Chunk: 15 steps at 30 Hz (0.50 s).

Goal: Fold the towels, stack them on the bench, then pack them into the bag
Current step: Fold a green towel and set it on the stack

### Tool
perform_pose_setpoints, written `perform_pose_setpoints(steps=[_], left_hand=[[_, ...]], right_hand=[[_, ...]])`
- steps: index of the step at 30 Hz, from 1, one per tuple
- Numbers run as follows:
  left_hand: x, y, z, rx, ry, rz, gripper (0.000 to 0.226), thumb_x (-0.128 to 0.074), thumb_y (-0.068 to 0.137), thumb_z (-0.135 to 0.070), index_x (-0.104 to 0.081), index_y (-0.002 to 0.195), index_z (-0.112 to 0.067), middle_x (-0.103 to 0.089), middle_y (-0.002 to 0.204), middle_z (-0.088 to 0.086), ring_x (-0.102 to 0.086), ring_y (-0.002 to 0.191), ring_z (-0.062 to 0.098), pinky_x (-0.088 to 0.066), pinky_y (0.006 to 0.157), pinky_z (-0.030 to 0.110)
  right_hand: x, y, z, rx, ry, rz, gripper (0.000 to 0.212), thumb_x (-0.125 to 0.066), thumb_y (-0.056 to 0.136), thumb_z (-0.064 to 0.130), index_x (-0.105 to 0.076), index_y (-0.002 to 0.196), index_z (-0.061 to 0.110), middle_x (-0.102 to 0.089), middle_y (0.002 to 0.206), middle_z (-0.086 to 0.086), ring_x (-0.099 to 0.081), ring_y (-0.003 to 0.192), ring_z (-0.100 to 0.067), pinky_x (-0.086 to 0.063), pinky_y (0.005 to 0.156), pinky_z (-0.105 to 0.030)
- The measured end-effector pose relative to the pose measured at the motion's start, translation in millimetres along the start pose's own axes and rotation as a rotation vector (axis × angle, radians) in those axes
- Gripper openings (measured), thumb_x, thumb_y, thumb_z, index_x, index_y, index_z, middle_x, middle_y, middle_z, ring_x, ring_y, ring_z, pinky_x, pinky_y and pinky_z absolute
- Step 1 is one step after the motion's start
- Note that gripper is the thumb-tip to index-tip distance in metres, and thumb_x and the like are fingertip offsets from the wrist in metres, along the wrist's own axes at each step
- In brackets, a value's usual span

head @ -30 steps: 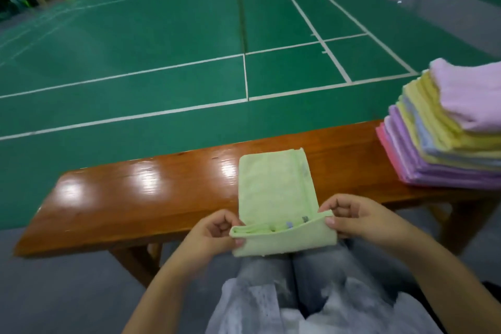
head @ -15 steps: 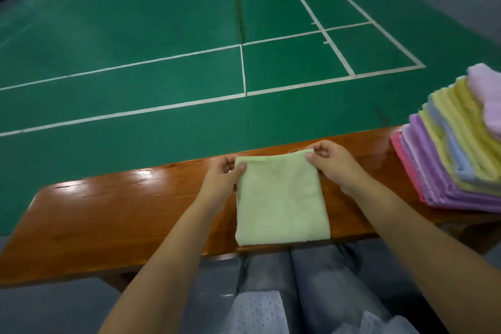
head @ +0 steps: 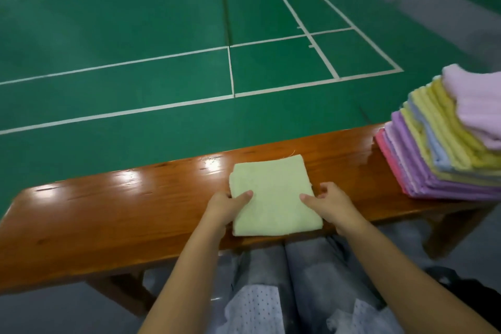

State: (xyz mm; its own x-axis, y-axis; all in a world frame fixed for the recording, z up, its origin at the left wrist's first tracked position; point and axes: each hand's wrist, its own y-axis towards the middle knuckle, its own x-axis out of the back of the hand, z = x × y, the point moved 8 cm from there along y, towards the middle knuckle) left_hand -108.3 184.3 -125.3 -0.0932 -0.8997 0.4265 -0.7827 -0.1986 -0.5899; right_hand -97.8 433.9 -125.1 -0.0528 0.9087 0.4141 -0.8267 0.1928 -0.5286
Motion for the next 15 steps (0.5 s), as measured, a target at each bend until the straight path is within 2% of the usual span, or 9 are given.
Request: perform_pose_setpoints(steps=[2, 4, 6, 8, 10, 13, 15], left_hand=[[-4, -9, 5, 0.047, -0.164, 0.081, 0.032, -0.069, 0.087, -0.030, -0.060, 0.106, -0.005, -0.067, 0.098, 0.006, -0.063, 0.082, 0.019, -0.049, 0.056, 0.028], [-9, -19, 6, 0.065, -0.315, 0.179, 0.032, -0.069, 0.087, -0.021, -0.059, 0.113, -0.003, -0.069, 0.099, 0.010, -0.066, 0.088, 0.025, -0.054, 0.064, 0.033], [-10, -30, 4, 0.067, -0.423, 0.256, 0.036, -0.068, 0.087, -0.017, -0.057, 0.120, -0.006, -0.070, 0.102, 0.013, -0.067, 0.091, 0.029, -0.057, 0.071, 0.038], [-9, -41, -2, 0.041, -0.450, 0.302, 0.037, -0.066, 0.087, -0.017, -0.055, 0.121, -0.009, -0.069, 0.100, 0.013, -0.067, 0.085, 0.027, -0.058, 0.063, 0.035], [-7, -50, -11, 0.005, -0.427, 0.321, 0.041, -0.067, 0.087, -0.019, -0.052, 0.124, -0.010, -0.067, 0.103, 0.013, -0.066, 0.085, 0.026, -0.056, 0.058, 0.034], [-6, -65, -30, -0.079, -0.430, 0.342, 0.040, -0.066, 0.087, -0.017, -0.052, 0.124, -0.010, -0.065, 0.107, 0.016, -0.064, 0.091, 0.028, -0.056, 0.072, 0.039], [-10, -77, -45, -0.129, -0.436, 0.387, 0.037, -0.064, 0.088, -0.017, -0.053, 0.123, -0.009, -0.065, 0.106, 0.016, -0.065, 0.091, 0.028, -0.056, 0.073, 0.040]], right_hand=[[-4, -11, -3, -0.041, 0.019, 0.053, 0.060, -0.070, 0.085, 0.029, -0.044, 0.133, 0.004, -0.058, 0.115, -0.008, -0.058, 0.097, -0.021, -0.053, 0.075, -0.034], [-14, -26, -11, -0.089, 0.098, 0.116, 0.044, -0.068, 0.087, 0.022, -0.053, 0.122, -0.001, -0.062, 0.096, -0.004, -0.060, 0.084, -0.017, -0.052, 0.065, -0.029], [-21, -40, -23, -0.151, 0.197, 0.148, 0.039, -0.067, 0.088, 0.018, -0.056, 0.120, -0.002, -0.065, 0.102, -0.008, -0.062, 0.091, -0.022, -0.056, 0.077, -0.037], [-21, -55, -29, -0.210, 0.323, 0.147, 0.038, -0.067, 0.087, 0.015, -0.056, 0.121, 0.002, -0.064, 0.110, -0.013, -0.062, 0.100, -0.029, -0.053, 0.087, -0.045], [-14, -68, -23, -0.200, 0.400, 0.142, 0.035, -0.065, 0.087, 0.015, -0.056, 0.119, 0.007, -0.064, 0.111, -0.013, -0.061, 0.101, -0.031, -0.052, 0.089, -0.046], [9, -89, -5, -0.109, 0.473, 0.111, 0.019, -0.059, 0.090, 0.014, -0.057, 0.108, 0.009, -0.064, 0.106, -0.015, -0.061, 0.095, -0.029, -0.050, 0.086, -0.044], [29, -102, 5, -0.059, 0.587, 0.091, 0.014, -0.058, 0.089, 0.013, -0.057, 0.103, 0.010, -0.065, 0.102, -0.017, -0.062, 0.093, -0.030, -0.050, 0.086, -0.045]])
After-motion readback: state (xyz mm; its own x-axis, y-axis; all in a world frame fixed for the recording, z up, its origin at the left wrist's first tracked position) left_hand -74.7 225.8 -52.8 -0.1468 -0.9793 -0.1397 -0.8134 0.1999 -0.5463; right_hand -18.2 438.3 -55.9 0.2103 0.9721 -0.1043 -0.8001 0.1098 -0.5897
